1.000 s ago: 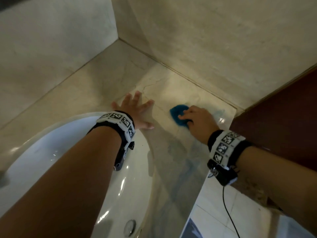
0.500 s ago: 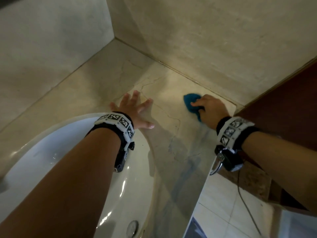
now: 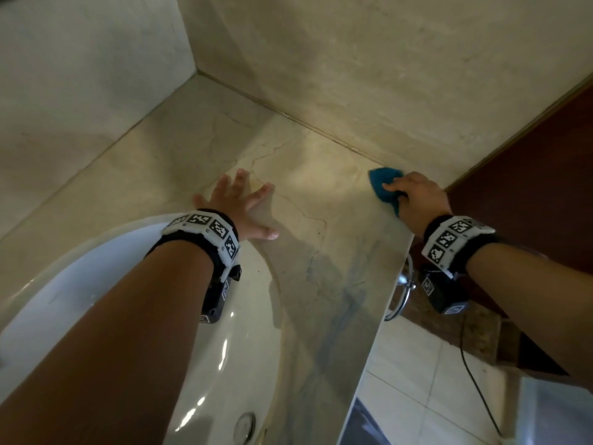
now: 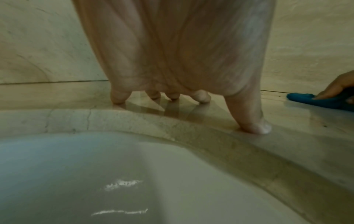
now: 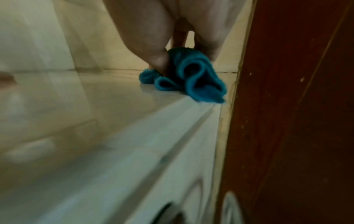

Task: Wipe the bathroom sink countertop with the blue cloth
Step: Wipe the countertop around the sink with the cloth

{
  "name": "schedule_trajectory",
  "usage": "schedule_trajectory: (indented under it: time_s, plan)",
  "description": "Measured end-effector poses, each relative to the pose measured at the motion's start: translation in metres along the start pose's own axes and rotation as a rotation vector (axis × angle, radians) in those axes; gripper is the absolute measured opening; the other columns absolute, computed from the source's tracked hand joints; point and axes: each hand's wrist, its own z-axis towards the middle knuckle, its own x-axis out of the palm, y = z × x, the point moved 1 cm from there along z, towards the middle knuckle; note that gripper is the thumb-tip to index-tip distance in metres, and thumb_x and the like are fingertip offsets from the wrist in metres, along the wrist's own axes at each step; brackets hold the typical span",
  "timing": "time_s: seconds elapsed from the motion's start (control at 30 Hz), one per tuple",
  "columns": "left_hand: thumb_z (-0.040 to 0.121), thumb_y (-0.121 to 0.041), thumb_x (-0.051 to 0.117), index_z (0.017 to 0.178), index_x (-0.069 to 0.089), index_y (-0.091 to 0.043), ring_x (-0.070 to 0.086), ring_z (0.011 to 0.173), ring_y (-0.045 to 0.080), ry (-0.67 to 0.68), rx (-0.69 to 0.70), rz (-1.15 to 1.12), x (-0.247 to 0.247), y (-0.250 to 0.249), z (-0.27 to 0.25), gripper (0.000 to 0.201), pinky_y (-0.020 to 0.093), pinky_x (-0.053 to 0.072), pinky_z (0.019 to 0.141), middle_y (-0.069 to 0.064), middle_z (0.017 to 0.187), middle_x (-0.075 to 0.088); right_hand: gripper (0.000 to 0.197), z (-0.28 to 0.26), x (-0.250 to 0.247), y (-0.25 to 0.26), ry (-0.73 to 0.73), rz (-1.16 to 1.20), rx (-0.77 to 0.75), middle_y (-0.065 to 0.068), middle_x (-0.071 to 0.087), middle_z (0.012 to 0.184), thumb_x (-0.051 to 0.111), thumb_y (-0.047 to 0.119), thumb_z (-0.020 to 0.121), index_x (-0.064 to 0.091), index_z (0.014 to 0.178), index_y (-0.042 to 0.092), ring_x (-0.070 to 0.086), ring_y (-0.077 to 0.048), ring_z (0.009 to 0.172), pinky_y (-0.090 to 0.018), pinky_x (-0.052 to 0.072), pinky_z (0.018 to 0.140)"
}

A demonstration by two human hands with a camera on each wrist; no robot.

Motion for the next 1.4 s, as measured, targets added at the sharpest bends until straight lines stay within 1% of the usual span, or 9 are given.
schedule_trajectory:
  time_s: [0.1,0.2,0.3,0.43,0.57,0.8,0.97,1.13,1.4]
  plan:
    - [0.072,-0.076,0.051,0.139,-0.012,-0.055,-0.017,0.144,0.026,-0.012,-0.008,0.008,0.000,-0.001,0.000,0.095,0.064,0.008,0.111,-0.008,0.153,-0.028,0.035,-0.027,0.007,0.022,-0.024,0.076,-0.055,-0.017,0.058,0.112,0.054,-0.003,0.080,0.066,0.110,0.008,0.055,-0.036,0.103,-0.032,0.041,0.090]
    - [0.071,-0.074,0.053,0.140,-0.012,-0.054,-0.014,0.144,0.026,-0.015,-0.018,0.019,0.000,-0.004,0.000,0.096,0.064,0.010,0.110,-0.008,0.154,-0.026,0.034,-0.052,0.017,0.037,0.060,0.143,-0.163,-0.014,0.057,0.105,0.054,-0.004,0.079,0.068,0.107,0.009,0.056,-0.033,0.098,-0.031,0.040,0.087]
    - [0.071,-0.074,0.053,0.139,-0.013,-0.054,-0.015,0.144,0.025,-0.011,-0.019,0.008,0.000,-0.002,0.000,0.097,0.064,0.009,0.111,-0.008,0.153,-0.027,0.034,-0.041,0.016,0.029,0.092,0.199,-0.195,-0.009,0.052,0.102,0.053,-0.004,0.082,0.067,0.109,0.012,0.053,-0.028,0.099,-0.026,0.039,0.086]
    - [0.071,-0.076,0.053,0.138,-0.012,-0.057,-0.018,0.144,0.024,-0.015,-0.013,-0.015,0.002,0.000,0.002,0.096,0.063,0.005,0.111,-0.009,0.153,-0.029,0.034,-0.004,0.003,-0.004,-0.027,0.115,0.056,-0.016,0.047,0.125,0.051,0.004,0.089,0.061,0.119,0.014,0.047,-0.033,0.114,-0.032,0.035,0.101]
    - [0.070,-0.075,0.053,0.139,-0.011,-0.057,-0.018,0.144,0.024,-0.016,-0.013,-0.028,0.003,0.000,0.003,0.096,0.064,0.004,0.111,-0.009,0.153,-0.029,0.033,-0.001,-0.001,-0.007,-0.052,0.103,0.157,-0.016,0.047,0.127,0.051,0.006,0.089,0.061,0.119,0.014,0.047,-0.034,0.115,-0.032,0.034,0.101]
    - [0.072,-0.071,0.056,0.141,-0.007,-0.052,-0.011,0.145,0.028,-0.022,-0.016,-0.001,-0.003,-0.007,-0.004,0.095,0.066,0.011,0.109,-0.006,0.155,-0.022,0.026,-0.062,0.023,0.046,0.153,0.265,-0.164,-0.007,0.054,0.114,0.059,0.007,0.085,0.067,0.109,0.015,0.054,-0.023,0.105,-0.023,0.037,0.090]
    - [0.070,-0.073,0.057,0.139,-0.008,-0.056,-0.014,0.144,0.028,-0.022,-0.020,-0.019,0.000,-0.004,0.000,0.097,0.066,0.010,0.109,-0.008,0.154,-0.024,0.028,-0.041,0.014,0.035,0.187,0.243,-0.171,-0.001,0.045,0.105,0.059,0.010,0.088,0.064,0.114,0.017,0.046,-0.014,0.097,-0.014,0.030,0.084]
    - [0.068,-0.076,0.055,0.137,-0.010,-0.059,-0.017,0.144,0.023,-0.013,-0.032,-0.037,0.003,0.001,0.004,0.097,0.064,0.006,0.111,-0.011,0.153,-0.027,0.028,0.008,0.008,-0.009,0.043,0.099,0.053,-0.013,0.053,0.116,0.056,0.025,0.088,0.063,0.115,0.024,0.052,-0.032,0.107,-0.037,0.041,0.094]
    - [0.075,-0.070,0.054,0.142,-0.009,-0.052,-0.015,0.145,0.025,-0.038,-0.050,-0.034,0.006,-0.009,-0.003,0.094,0.058,0.007,0.114,-0.005,0.155,-0.024,0.036,-0.034,0.011,0.014,0.151,0.192,-0.151,-0.010,0.048,0.116,0.063,0.012,0.083,0.062,0.118,0.017,0.051,-0.020,0.101,-0.008,0.029,0.082]
